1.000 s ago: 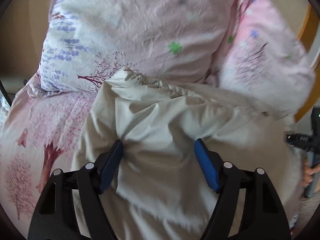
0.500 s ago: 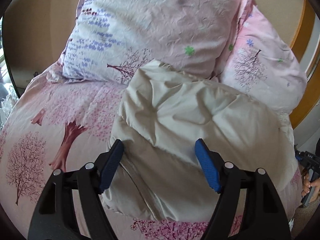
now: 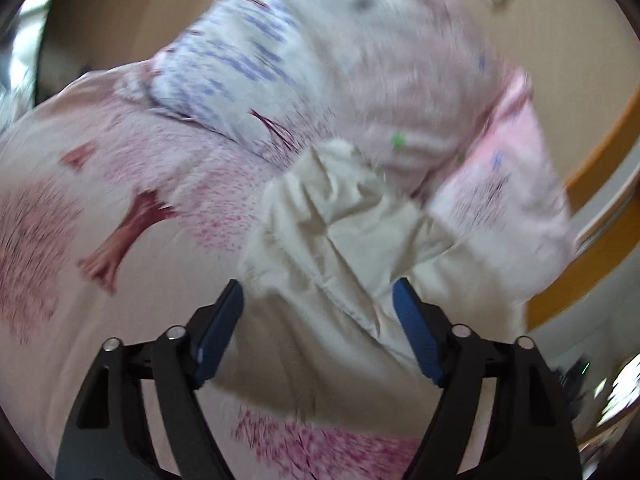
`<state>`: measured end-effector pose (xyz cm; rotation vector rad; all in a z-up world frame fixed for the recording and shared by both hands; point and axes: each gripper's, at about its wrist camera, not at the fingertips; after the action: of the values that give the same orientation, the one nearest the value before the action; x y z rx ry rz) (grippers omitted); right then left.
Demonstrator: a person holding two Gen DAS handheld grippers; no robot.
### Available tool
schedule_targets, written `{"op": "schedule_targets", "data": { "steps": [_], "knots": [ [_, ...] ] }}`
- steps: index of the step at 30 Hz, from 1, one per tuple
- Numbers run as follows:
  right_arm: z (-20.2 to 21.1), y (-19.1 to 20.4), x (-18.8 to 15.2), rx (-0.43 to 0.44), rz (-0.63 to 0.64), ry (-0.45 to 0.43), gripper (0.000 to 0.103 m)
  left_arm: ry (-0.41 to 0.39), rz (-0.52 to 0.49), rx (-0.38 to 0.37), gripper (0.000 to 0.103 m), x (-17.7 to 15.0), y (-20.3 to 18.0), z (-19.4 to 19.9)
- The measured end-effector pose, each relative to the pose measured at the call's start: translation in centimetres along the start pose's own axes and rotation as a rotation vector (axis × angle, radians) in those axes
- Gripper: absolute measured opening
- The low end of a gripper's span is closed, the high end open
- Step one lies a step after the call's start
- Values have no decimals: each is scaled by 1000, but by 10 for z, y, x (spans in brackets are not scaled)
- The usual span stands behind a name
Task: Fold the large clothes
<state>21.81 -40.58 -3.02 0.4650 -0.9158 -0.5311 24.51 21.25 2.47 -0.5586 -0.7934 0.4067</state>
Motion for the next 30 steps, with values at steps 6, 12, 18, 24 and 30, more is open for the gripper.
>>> {"op": "schedule_targets", "data": {
  "steps": [6, 12, 18, 24, 30],
  "knots": [
    [16, -39, -18, 60, -274, 28, 87, 1, 181, -28, 84, -15, 39, 25],
    [-5, -59, -33, 100, -470, 132, 87, 11, 320, -44, 85, -42, 59, 29],
    [-24, -57, -43, 126, -529, 148, 83, 18, 305, -68, 85, -59, 39, 20],
    [-33, -54, -47, 130, -518, 143, 76, 58, 272, -48, 85, -65, 20, -7],
    [-36, -56, -46, 138, -512, 130, 70, 49, 327, -18, 81, -58, 27, -29]
  ]
}}
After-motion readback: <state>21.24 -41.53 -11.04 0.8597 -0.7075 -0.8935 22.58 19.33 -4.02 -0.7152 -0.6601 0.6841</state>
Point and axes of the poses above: each gripper's, at about its wrist camera, not at the fingertips, and z roughly against the way its jaws point, y to its left, x to its top, and after that the axes turned 6 degrees about -y, right-handed
